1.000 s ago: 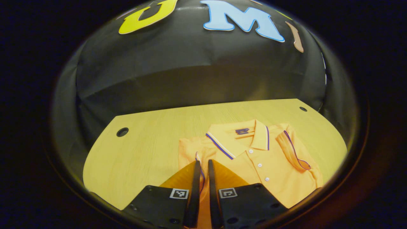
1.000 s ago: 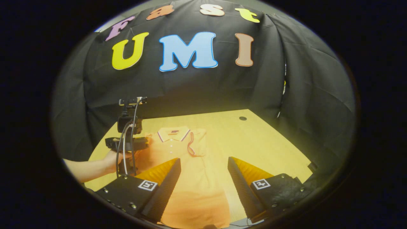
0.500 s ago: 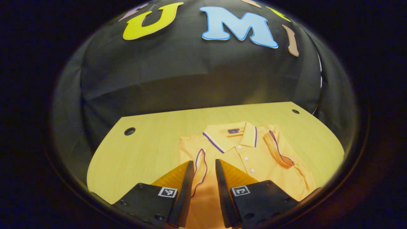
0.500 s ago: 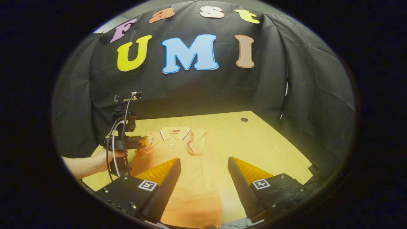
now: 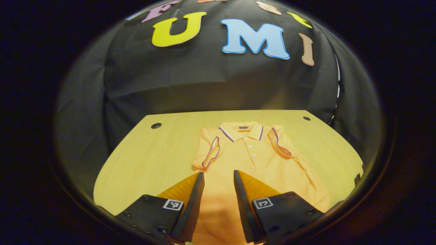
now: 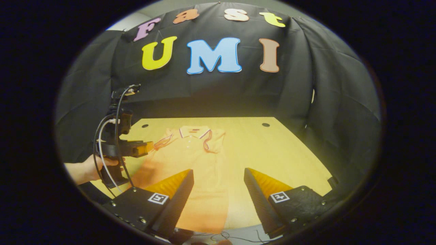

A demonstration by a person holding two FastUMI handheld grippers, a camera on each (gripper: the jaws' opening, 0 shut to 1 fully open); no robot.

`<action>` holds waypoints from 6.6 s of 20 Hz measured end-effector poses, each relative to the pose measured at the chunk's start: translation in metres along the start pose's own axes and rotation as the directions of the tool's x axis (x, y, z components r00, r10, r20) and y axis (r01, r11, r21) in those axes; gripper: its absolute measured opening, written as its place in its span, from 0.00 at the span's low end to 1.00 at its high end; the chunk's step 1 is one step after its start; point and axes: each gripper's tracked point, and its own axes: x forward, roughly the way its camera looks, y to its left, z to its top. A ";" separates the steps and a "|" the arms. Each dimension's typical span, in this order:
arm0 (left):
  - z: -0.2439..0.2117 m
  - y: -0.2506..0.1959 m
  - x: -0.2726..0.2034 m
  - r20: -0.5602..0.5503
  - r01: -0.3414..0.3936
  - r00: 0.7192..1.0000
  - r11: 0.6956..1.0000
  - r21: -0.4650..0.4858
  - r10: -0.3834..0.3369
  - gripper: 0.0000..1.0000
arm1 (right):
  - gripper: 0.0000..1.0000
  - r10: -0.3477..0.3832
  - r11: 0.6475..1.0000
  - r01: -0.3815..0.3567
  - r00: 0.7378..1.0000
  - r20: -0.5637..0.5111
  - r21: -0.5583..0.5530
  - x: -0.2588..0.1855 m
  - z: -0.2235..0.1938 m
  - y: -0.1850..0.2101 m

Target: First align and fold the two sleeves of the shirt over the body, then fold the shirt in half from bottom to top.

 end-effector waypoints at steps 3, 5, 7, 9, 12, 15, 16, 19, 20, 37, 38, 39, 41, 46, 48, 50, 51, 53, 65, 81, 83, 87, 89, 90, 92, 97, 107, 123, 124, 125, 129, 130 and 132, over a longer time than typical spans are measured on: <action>-0.022 0.002 -0.039 -0.002 -0.021 1.000 1.000 -0.012 0.021 0.66 | 0.93 0.022 1.000 -0.022 1.000 -0.013 -0.022 -0.012 -0.017 -0.003; -0.035 0.002 -0.063 -0.009 -0.020 1.000 0.999 -0.026 0.020 0.70 | 0.93 0.026 0.999 -0.026 0.999 -0.024 -0.033 -0.016 -0.028 -0.006; -0.049 0.000 -0.083 -0.018 -0.010 1.000 0.999 -0.035 0.009 0.75 | 0.93 0.026 0.999 -0.027 0.999 -0.037 -0.033 -0.018 -0.038 -0.008; -0.063 0.000 -0.099 -0.028 0.002 1.000 0.999 -0.037 -0.003 0.80 | 0.93 0.023 1.000 -0.024 0.998 -0.057 -0.018 -0.018 -0.047 -0.009; -0.078 0.001 -0.116 -0.041 0.012 0.999 0.999 -0.035 -0.014 0.86 | 0.93 0.003 1.000 -0.005 0.995 -0.098 -0.012 -0.013 -0.065 -0.008; -0.096 0.003 -0.132 -0.063 0.027 0.998 0.998 -0.049 -0.030 0.91 | 0.93 -0.002 1.000 0.000 0.987 -0.159 -0.013 -0.012 -0.086 -0.005; -0.102 0.005 -0.136 -0.071 0.027 0.997 0.998 -0.051 -0.031 0.92 | 0.93 0.001 1.000 -0.002 0.983 -0.184 -0.005 -0.010 -0.095 -0.003; -0.122 0.009 -0.145 -0.106 0.036 0.993 0.998 -0.056 -0.042 0.95 | 0.91 -0.002 1.000 0.005 0.971 -0.238 0.012 -0.007 -0.117 0.002; -0.130 0.011 -0.147 -0.120 0.042 0.991 0.997 -0.061 -0.050 0.95 | 0.91 -0.002 1.000 0.005 0.966 -0.258 0.013 -0.006 -0.125 0.004; -0.213 0.013 -0.155 -0.245 0.100 0.965 0.995 0.013 -0.094 0.95 | 0.93 0.001 1.000 0.009 0.916 -0.402 0.023 0.009 -0.188 0.021; -0.214 0.014 -0.156 -0.246 0.097 0.965 0.995 0.020 -0.089 0.95 | 0.93 0.001 1.000 0.009 0.915 -0.404 0.024 0.010 -0.191 0.022; -0.215 0.013 -0.156 -0.242 0.094 0.967 0.995 0.033 -0.084 0.95 | 0.93 0.001 1.000 0.010 0.918 -0.396 0.025 0.008 -0.189 0.022; -0.217 0.010 -0.154 -0.241 0.095 0.968 0.993 0.068 -0.076 0.95 | 0.93 0.004 1.000 0.007 0.920 -0.392 0.026 0.007 -0.191 0.022; -0.218 0.004 -0.153 -0.231 0.097 0.970 0.993 0.063 -0.080 0.72 | 0.50 -0.002 0.998 0.029 0.919 -0.393 0.062 0.008 -0.193 0.017; -0.217 0.000 -0.153 -0.218 0.084 0.973 0.996 0.037 -0.074 0.38 | 0.43 0.006 0.998 0.018 0.917 -0.399 0.057 0.008 -0.193 0.020; -0.217 -0.004 -0.153 -0.210 0.080 0.975 0.996 0.029 -0.072 0.13 | 0.43 0.040 0.999 -0.025 0.916 -0.400 0.042 0.010 -0.192 0.026; -0.218 -0.004 -0.153 -0.213 0.077 0.975 0.996 0.042 -0.066 0.12 | 0.26 0.046 0.998 -0.023 0.919 -0.392 0.065 0.012 -0.193 0.026; -0.219 -0.005 -0.153 -0.213 0.071 0.975 0.996 0.056 -0.058 0.12 | 0.10 0.053 0.998 -0.036 0.916 -0.397 0.050 0.009 -0.192 0.029; -0.158 -0.014 -0.171 -0.122 -0.014 0.992 1.000 0.003 0.014 0.06 | 0.02 0.171 0.979 -0.129 0.942 -0.290 0.156 -0.007 -0.124 0.017; 0.017 -0.019 -0.084 0.089 0.086 0.993 0.996 -0.039 -0.082 0.06 | 0.02 0.116 0.988 -0.108 0.991 -0.070 0.111 0.061 0.034 0.007; 0.036 -0.013 -0.064 0.103 0.098 0.990 0.995 -0.031 -0.094 0.06 | 0.02 0.104 0.989 -0.097 0.993 -0.055 0.111 0.082 0.051 0.012; 0.071 0.002 -0.024 0.121 0.118 0.986 0.993 -0.018 -0.115 0.07 | 0.02 0.081 0.991 -0.076 0.996 -0.038 0.113 0.120 0.081 0.022; 0.087 0.007 -0.006 0.127 0.129 0.984 0.992 -0.012 -0.127 0.06 | 0.02 0.066 0.992 -0.061 0.997 -0.038 0.113 0.138 0.093 0.026; 0.094 0.009 0.004 0.129 0.135 0.983 0.991 -0.008 -0.133 0.06 | 0.02 0.054 0.992 -0.049 0.998 -0.037 0.113 0.146 0.099 0.028; 0.107 0.011 0.021 0.126 0.150 0.981 0.989 -0.002 -0.149 0.06 | 0.02 0.032 0.993 -0.027 0.999 -0.037 0.117 0.163 0.111 0.031; 0.139 0.011 0.065 0.135 0.187 0.973 0.982 0.001 -0.186 0.07 | 0.02 -0.016 0.991 0.022 0.999 -0.045 0.130 0.200 0.134 0.031; 0.185 0.015 0.162 0.186 0.189 0.965 0.982 0.005 -0.186 0.05 | 0.02 -0.064 0.987 0.074 0.995 -0.072 0.144 0.289 0.153 0.026; 0.147 0.027 0.277 0.136 0.108 0.985 0.994 0.008 -0.108 0.06 | 0.02 -0.095 0.994 0.101 0.985 -0.146 0.036 0.418 0.117 0.028; 0.141 0.029 0.281 0.124 0.104 0.987 0.995 0.008 -0.104 0.06 | 0.04 -0.094 0.995 0.100 0.983 -0.157 0.029 0.422 0.111 0.031; 0.137 0.031 0.283 0.115 0.104 0.988 0.995 0.008 -0.104 0.06 | 0.04 -0.097 0.995 0.101 0.982 -0.165 0.018 0.424 0.108 0.032; 0.119 0.031 0.291 0.063 0.110 0.992 0.994 0.017 -0.111 0.12 | 0.07 -0.101 0.995 0.101 0.976 -0.194 -0.011 0.423 0.097 0.038; 0.118 0.032 0.289 0.051 0.107 0.993 0.994 0.019 -0.108 0.15 | 0.08 -0.103 0.995 0.101 0.975 -0.196 -0.018 0.423 0.096 0.038; 0.114 0.035 0.285 0.037 0.108 0.993 0.994 0.022 -0.108 0.12 | 0.19 -0.104 0.995 0.100 0.975 -0.196 -0.027 0.417 0.098 0.037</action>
